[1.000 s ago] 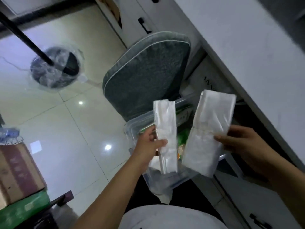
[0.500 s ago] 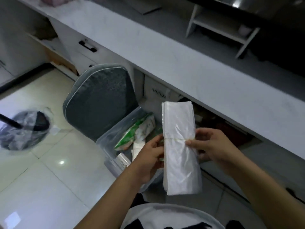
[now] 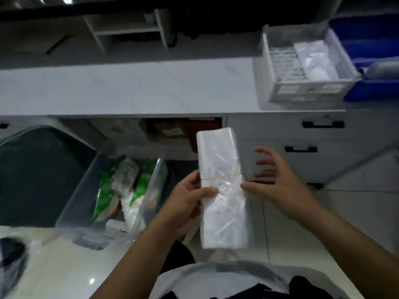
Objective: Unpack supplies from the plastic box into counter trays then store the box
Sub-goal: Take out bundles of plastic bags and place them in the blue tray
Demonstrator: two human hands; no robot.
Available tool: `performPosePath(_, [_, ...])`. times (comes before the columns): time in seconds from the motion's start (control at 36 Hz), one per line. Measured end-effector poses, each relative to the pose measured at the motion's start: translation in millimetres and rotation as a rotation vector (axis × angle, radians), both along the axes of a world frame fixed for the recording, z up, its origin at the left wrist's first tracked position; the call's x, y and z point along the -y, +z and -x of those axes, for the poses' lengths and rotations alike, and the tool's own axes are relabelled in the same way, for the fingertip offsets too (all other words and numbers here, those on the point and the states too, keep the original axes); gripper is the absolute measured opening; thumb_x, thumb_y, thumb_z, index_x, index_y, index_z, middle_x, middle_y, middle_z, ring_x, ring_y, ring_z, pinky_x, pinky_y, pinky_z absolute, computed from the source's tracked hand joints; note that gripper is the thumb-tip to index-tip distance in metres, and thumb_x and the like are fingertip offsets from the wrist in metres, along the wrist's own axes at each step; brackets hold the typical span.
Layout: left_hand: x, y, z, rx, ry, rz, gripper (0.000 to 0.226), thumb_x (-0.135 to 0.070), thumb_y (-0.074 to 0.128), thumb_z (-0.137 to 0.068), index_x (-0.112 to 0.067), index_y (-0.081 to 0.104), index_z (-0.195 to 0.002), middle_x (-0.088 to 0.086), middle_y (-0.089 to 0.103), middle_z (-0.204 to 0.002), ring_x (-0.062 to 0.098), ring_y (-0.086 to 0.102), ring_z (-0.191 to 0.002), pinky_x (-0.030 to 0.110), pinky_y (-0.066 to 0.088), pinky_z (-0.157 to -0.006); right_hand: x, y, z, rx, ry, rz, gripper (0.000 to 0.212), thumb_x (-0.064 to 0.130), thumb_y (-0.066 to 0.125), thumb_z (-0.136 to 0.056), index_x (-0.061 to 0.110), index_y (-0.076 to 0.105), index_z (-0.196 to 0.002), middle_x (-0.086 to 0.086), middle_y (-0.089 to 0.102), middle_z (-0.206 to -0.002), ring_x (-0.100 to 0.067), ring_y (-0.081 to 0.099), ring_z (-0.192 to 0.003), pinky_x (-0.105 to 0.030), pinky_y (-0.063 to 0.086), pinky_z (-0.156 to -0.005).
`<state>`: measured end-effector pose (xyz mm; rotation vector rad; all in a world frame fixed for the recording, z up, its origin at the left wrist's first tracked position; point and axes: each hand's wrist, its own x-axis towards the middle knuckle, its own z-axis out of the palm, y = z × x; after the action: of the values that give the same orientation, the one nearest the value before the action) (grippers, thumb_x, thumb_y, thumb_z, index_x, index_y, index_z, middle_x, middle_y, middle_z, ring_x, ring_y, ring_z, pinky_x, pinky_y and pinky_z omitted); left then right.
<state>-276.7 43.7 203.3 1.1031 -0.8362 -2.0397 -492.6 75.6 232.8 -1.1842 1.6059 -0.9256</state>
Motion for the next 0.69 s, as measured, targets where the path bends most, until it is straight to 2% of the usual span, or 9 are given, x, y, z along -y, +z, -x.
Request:
performPosePath(0.06, [8,4,26,-0.025,-0.13,-0.012,0.047,0.004,0.068,-0.075,-0.004,0.065,-0.122,0.024,0.069,-0.117,0.033,0.071,-0.093,0.042,0.059,-0.08,-19,11,41,-0.067,0.012,0.108,0.076,0.029,0.083,-0.073,0.053,0.042,-0.132,0.025,0.046,-0.13,0.006,0.053,-0.112,-0.018,0.055,-0.08])
performPosePath(0.11, [19,9,50,-0.069,-0.291,-0.058,0.049,0.001,0.069,-0.075,-0.003,0.064,-0.124,0.023,0.068,-0.115,0.032,0.071,-0.091,0.043,0.059,-0.083,-36,21,79,-0.337,0.111,0.253,0.081,0.024,0.077,-0.08,0.055,0.033,-0.14,0.027,0.033,-0.147,0.013,0.035,-0.129,-0.012,0.042,-0.1])
performPosePath(0.17, [31,14,74,-0.145,-0.469,-0.122,0.056,-0.001,0.07,-0.076,-0.001,0.058,-0.131,0.022,0.068,-0.113,0.03,0.071,-0.09,0.04,0.059,-0.079,-46,28,107,-0.644,0.205,0.349,0.092,0.025,0.077,-0.078,0.054,0.022,-0.145,0.022,0.014,-0.158,0.0,0.015,-0.145,-0.026,0.019,-0.114])
performPosePath(0.22, [41,20,99,-0.204,-0.629,-0.172,0.067,-0.004,0.074,-0.076,0.001,0.05,-0.138,0.02,0.067,-0.112,0.028,0.072,-0.088,0.038,0.059,-0.076,-49,33,127,-0.886,0.256,0.436,0.096,0.03,0.08,-0.074,0.048,0.022,-0.148,0.012,0.013,-0.161,-0.016,0.008,-0.15,-0.043,0.014,-0.115])
performPosePath(0.33, [58,29,154,-0.228,-0.852,-0.208,0.082,-0.009,0.08,-0.074,0.0,0.039,-0.145,0.02,0.06,-0.117,0.027,0.07,-0.09,0.038,0.06,-0.079,-42,39,158,-1.042,0.298,0.536,0.075,0.032,0.082,-0.073,0.029,0.049,-0.14,-0.004,0.042,-0.152,-0.032,0.029,-0.144,-0.059,0.027,-0.111])
performPosePath(0.44, [78,26,204,-0.243,-0.972,-0.254,0.09,-0.01,0.083,-0.071,0.001,0.036,-0.147,0.018,0.062,-0.115,0.025,0.07,-0.09,0.036,0.06,-0.078,-32,35,196,-1.045,0.264,0.582,0.049,0.023,0.081,-0.075,0.018,0.067,-0.122,-0.004,0.066,-0.127,-0.029,0.054,-0.127,-0.061,0.031,-0.108])
performPosePath(0.53, [95,18,238,-0.315,-1.098,-0.315,0.084,-0.006,0.079,-0.076,-0.001,0.036,-0.148,0.017,0.064,-0.114,0.024,0.07,-0.093,0.035,0.059,-0.08,-24,34,223,-1.073,0.264,0.615,0.032,0.024,0.07,-0.084,0.016,0.071,-0.114,-0.004,0.07,-0.117,-0.024,0.063,-0.115,-0.06,0.034,-0.107])
performPosePath(0.61, [120,6,272,-0.41,-1.215,-0.356,0.076,-0.003,0.071,-0.083,-0.003,0.033,-0.148,0.014,0.065,-0.116,0.022,0.069,-0.097,0.033,0.057,-0.085,-3,40,249,-1.11,0.297,0.596,0.025,0.019,0.068,-0.085,0.014,0.073,-0.109,-0.006,0.072,-0.111,-0.022,0.067,-0.106,-0.058,0.036,-0.107])
performPosePath(0.69, [156,3,304,-0.435,-1.291,-0.353,0.08,-0.003,0.069,-0.084,-0.012,0.029,-0.153,0.01,0.061,-0.122,0.018,0.068,-0.099,0.031,0.056,-0.086,29,57,269,-1.156,0.336,0.557,0.021,0.017,0.065,-0.086,0.012,0.074,-0.104,-0.006,0.072,-0.102,-0.023,0.07,-0.095,-0.056,0.044,-0.101])
